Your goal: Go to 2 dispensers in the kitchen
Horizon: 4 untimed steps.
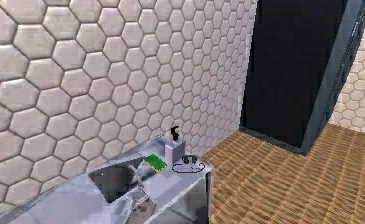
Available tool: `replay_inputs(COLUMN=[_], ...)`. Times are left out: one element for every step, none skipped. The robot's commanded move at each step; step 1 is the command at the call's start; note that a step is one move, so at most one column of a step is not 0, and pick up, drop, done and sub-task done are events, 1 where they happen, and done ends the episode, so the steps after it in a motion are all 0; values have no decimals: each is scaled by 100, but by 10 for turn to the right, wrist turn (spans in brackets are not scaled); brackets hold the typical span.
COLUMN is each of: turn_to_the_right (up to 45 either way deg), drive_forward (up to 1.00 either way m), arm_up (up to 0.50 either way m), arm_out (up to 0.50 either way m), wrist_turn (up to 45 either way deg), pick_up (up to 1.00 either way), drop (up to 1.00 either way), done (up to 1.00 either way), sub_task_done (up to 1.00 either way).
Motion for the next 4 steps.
replay_inputs(turn_to_the_right=[450, 90, 0, 0], drive_forward=[0, 0, 100, 50], arm_up=[0, 0, 0, 0], arm_out=[0, 0, 0, 0], wrist_turn=[0, 0, 0, 0], pick_up=[0, 0, 0, 0], drop=[0, 0, 0, 0], done=[0, 0, 0, 0], sub_task_done=[0, 0, 0, 0])
